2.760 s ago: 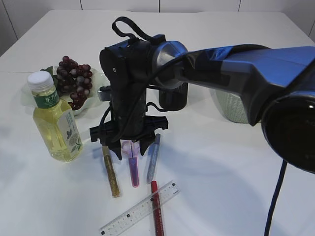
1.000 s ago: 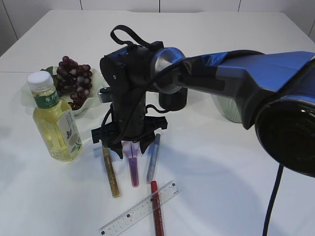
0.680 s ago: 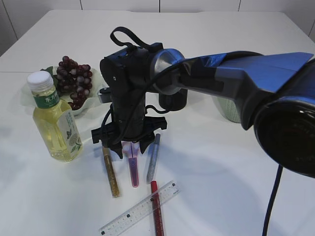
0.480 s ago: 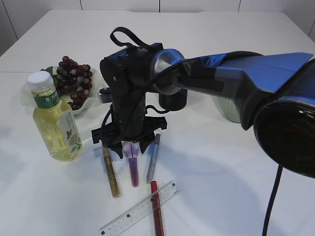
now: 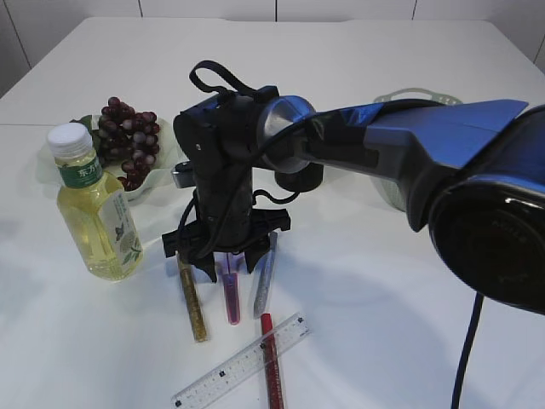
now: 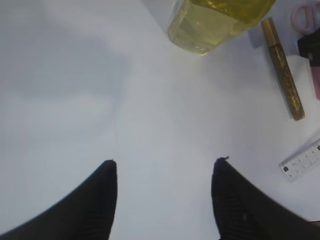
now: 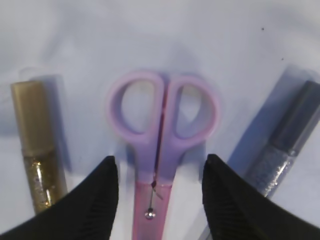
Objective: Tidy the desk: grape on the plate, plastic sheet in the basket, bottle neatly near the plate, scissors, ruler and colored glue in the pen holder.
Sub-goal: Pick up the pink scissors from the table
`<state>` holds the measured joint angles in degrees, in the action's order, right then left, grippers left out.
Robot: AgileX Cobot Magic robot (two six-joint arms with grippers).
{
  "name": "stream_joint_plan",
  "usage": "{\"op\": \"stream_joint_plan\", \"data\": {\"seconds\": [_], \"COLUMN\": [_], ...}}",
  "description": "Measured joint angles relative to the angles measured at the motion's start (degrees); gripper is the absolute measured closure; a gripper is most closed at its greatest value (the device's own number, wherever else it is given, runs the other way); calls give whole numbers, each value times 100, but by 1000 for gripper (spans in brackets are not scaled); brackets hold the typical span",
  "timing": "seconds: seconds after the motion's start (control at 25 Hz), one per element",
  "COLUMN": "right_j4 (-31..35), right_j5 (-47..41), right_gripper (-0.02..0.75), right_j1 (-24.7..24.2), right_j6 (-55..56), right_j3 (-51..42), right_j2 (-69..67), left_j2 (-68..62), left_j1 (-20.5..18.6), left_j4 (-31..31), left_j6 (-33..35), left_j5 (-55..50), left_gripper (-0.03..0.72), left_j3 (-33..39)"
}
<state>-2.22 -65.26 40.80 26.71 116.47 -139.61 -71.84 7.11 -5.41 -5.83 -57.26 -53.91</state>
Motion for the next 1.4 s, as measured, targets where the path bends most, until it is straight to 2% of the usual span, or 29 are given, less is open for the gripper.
{"op": "stream_joint_plan", "data": {"seconds": [0.88,0.96,1.2,1.4], "right_j4": [-26,-26,-26,-4], "right_j5": [0,0,-21,-43], "right_gripper": [313,346,512,521], "right_j1": [0,0,0,0], "right_j6": [9,9,9,9], "right_j3": [50,50,50,63], "right_j2": [-75,-75,-75,-75], "left_j2": [0,0,0,0], "left_j1": [0,0,0,0], "left_j4": [0,0,0,0], "left_j6": [0,0,0,0], "left_j5": [0,0,0,0], "left_gripper": [253,253,253,253], "left_j3": [0,0,0,0]}}
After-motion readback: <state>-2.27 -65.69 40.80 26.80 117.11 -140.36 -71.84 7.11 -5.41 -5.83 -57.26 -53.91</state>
